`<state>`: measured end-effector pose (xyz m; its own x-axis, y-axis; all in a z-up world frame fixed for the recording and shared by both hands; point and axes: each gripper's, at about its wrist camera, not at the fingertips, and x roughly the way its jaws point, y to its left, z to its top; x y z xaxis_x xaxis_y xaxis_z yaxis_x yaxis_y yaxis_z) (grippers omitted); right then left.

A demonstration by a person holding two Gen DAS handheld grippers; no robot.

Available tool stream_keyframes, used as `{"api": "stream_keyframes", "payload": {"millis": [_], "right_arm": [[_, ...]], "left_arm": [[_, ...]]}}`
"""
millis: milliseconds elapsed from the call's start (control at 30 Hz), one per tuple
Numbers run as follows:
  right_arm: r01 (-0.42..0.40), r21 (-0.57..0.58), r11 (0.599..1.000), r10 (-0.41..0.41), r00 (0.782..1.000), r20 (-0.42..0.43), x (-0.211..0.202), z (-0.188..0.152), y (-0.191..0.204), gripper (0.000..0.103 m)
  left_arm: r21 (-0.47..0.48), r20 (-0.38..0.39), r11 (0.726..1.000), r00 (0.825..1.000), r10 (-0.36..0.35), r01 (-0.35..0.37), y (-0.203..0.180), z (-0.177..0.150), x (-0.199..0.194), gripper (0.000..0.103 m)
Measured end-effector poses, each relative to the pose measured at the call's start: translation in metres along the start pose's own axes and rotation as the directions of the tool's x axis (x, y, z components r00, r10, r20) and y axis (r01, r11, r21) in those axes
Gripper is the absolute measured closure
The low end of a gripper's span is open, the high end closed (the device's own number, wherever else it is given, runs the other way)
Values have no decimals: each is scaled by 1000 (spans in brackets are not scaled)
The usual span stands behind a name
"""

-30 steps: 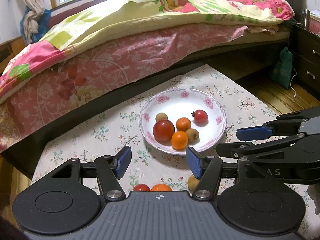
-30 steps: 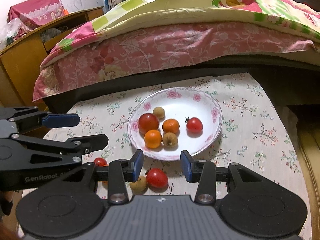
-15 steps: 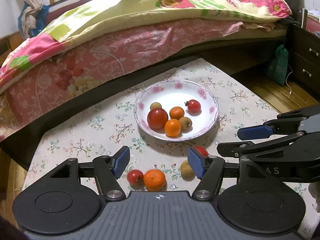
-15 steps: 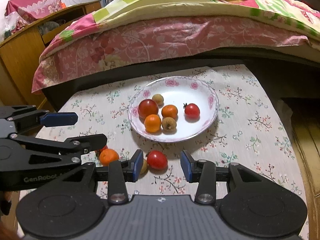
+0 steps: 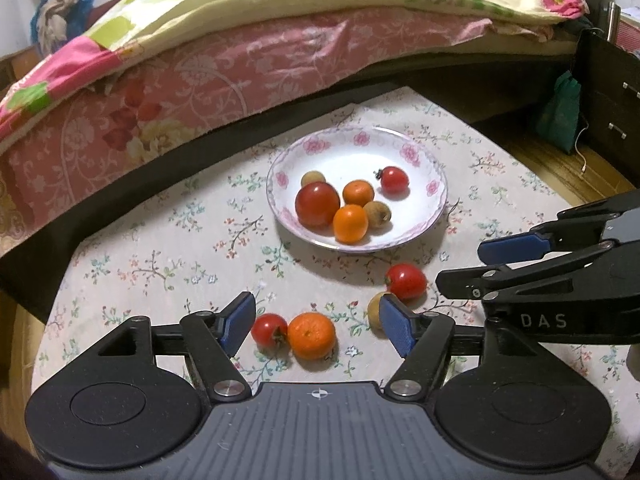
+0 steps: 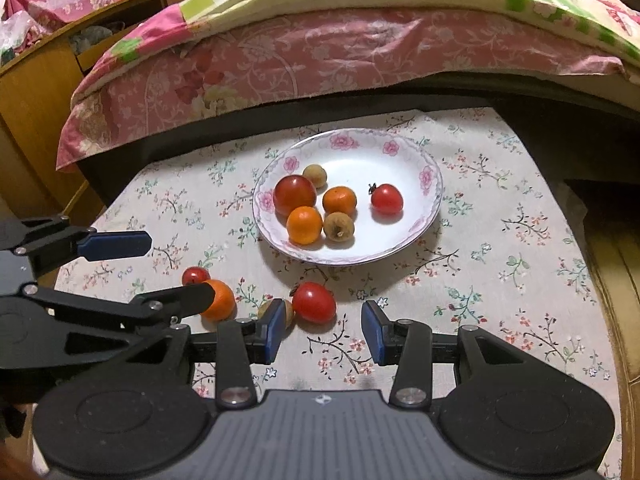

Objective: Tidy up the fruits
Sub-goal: 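Approach a tangerine with the left tool while the right approaches a red tomato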

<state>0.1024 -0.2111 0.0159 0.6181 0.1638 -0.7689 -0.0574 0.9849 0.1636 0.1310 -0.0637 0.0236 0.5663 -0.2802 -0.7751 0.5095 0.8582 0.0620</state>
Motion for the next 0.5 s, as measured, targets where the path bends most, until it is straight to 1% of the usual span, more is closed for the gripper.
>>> {"api": "stream_keyframes", "payload": {"millis": [267, 500], "right_arm": [[-10, 0, 1000, 10, 1000, -19, 11, 1, 0, 62], [-16, -23, 1000, 15, 999, -30, 20, 1, 2, 62]], "left_arm": [[2, -39, 1000, 999, 4, -4, 4, -5, 12, 28], [10, -73, 1000, 997, -1, 2, 8, -11, 21, 27]]}}
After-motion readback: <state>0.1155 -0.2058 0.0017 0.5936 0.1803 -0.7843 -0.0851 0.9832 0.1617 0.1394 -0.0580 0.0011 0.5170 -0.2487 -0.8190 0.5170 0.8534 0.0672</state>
